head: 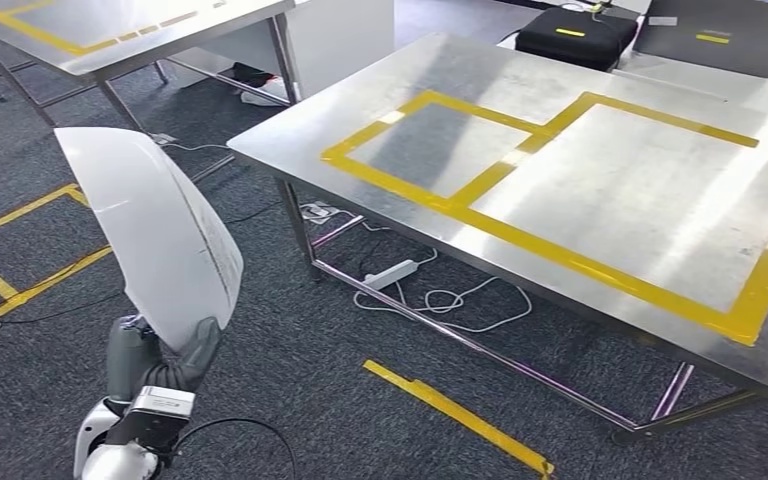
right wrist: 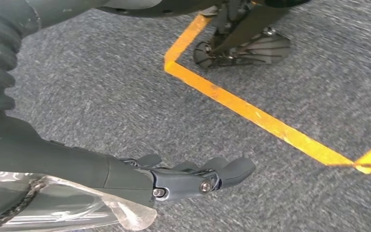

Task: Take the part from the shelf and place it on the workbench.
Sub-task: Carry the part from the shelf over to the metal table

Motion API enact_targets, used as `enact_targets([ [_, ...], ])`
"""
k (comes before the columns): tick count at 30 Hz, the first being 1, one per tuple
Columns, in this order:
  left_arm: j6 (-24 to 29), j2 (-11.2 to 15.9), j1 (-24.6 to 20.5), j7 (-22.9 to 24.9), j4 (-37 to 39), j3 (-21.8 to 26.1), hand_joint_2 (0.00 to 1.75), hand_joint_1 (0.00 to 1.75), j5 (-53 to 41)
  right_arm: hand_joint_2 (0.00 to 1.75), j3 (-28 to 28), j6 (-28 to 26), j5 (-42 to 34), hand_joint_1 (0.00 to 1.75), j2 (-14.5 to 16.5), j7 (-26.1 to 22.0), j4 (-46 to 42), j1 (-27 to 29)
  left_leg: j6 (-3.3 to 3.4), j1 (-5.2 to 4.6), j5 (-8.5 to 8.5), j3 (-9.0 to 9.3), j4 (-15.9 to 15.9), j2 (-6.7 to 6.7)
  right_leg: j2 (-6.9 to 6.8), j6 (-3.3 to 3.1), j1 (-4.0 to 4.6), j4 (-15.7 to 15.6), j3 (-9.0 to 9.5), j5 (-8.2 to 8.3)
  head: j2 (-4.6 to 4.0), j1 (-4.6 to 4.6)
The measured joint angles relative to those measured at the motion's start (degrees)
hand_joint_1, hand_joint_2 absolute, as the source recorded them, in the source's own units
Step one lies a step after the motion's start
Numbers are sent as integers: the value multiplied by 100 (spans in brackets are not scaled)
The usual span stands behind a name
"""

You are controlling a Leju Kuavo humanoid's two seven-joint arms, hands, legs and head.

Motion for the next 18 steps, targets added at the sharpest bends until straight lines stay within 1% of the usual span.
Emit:
enact_targets([
  [1, 28, -2, -31, -3, 8, 1, 175, 175, 16, 175, 7, 12, 0, 0, 1, -2, 0, -2, 44, -21, 98, 114, -296, -10, 11, 22, 4, -3, 21, -30, 0, -1],
  [2, 57, -5, -57, -7, 16, 3, 175, 175, 31, 175, 15, 26, 0, 0, 1, -3, 1, -2, 78, -41, 113, 181, -474, -18, 14, 50, 3, -15, 25, -47, 0, 4],
  [3, 87, -8, -77, -11, 24, 5, 175, 175, 47, 175, 21, 42, 0, 0, 1, -4, 1, 1, 104, -50, 70, 211, -541, -21, 13, 88, 3, -6, 39, -33, 0, 4],
  [5, 145, -17, -100, -23, 41, 13, 175, 175, 78, 175, 37, 66, 1, 0, 1, -4, 1, 7, 148, -41, 69, 283, -653, -27, -3, 152, -7, 18, 46, -10, 0, 11],
  [6, 169, -25, -113, -28, 47, 19, 175, 175, 89, 175, 49, 72, 1, 0, 0, -4, 1, 4, 171, -26, 71, 334, -699, -27, -21, 179, -7, 100, 25, -39, 0, 20],
  [7, 189, -35, -127, -33, 54, 24, 175, 175, 96, 175, 61, 74, 2, 0, -1, -4, 2, -5, 189, -11, 70, 383, -731, -26, -39, 196, -10, 257, -61, -127, 0, 39],
  [8, 208, -45, -140, -39, 64, 28, 175, 175, 105, 175, 73, 77, 5, 0, -1, -4, 2, -14, 201, -3, 60, 413, -751, -21, -57, 213, -18, 540, -234, -259, 0, 50],
  [10, 241, -57, -155, -56, 98, 37, 175, 175, 136, 175, 97, 89, 15, 0, -1, -9, 2, -20, 211, -3, 20, 436, -752, -18, -72, 249, -38, 1227, -686, -512, 0, 62],
  [11, 257, -58, -156, -64, 120, 46, 175, 175, 151, 175, 110, 95, 23, 0, -2, -10, 2, -14, 204, -3, -6, 454, -751, -18, -74, 273, -47, 1449, -871, -547, 0, 60],
  [12, 269, -58, -156, -72, 138, 58, 175, 175, 162, 175, 122, 100, 30, 0, -4, -12, 2, -6, 195, -1, -35, 484, -750, -19, -78, 295, -57, 1465, -952, -463, 0, 61],
  [13, 284, -59, -158, -76, 156, 71, 175, 175, 170, 175, 132, 101, 37, 0, -8, -11, 2, 2, 179, 3, -71, 531, -749, -19, -86, 314, -69, 1261, -922, -255, 0, 61],
  [14, 297, -60, -161, -80, 172, 85, 175, 175, 180, 175, 142, 101, 45, 0, -12, -13, 2, 6, 157, 10, -113, 588, -747, -19, -99, 329, -82, 905, -809, 17, 0, 62],
  [15, 310, -61, -171, -82, 189, 100, 175, 175, 188, 175, 152, 102, 50, 0, -16, -15, 2, 4, 131, 13, -154, 644, -748, -17, -115, 336, -82, 561, -681, 208, 0, 64],
  [16, 322, -62, -188, -84, 205, 113, 175, 175, 193, 175, 161, 104, 57, 0, -19, -20, 2, -4, 98, 12, -191, 677, -741, -15, -134, 312, -74, 260, -569, 286, 0, 70],
  [17, 332, -65, -209, -83, 218, 126, 175, 175, 195, 175, 168, 108, 63, 0, -20, -24, 2, -10, 65, 9, -220, 692, -734, -11, -145, 268, -61, 108, -499, 308, 0, 70],
  [18, 339, -68, -229, -82, 231, 137, 175, 175, 186, 175, 174, 113, 68, 0, -21, -27, 2, -14, 32, 3, -241, 699, -720, -8, -150, 210, -45, 68, -475, 250, 0, 68],
])
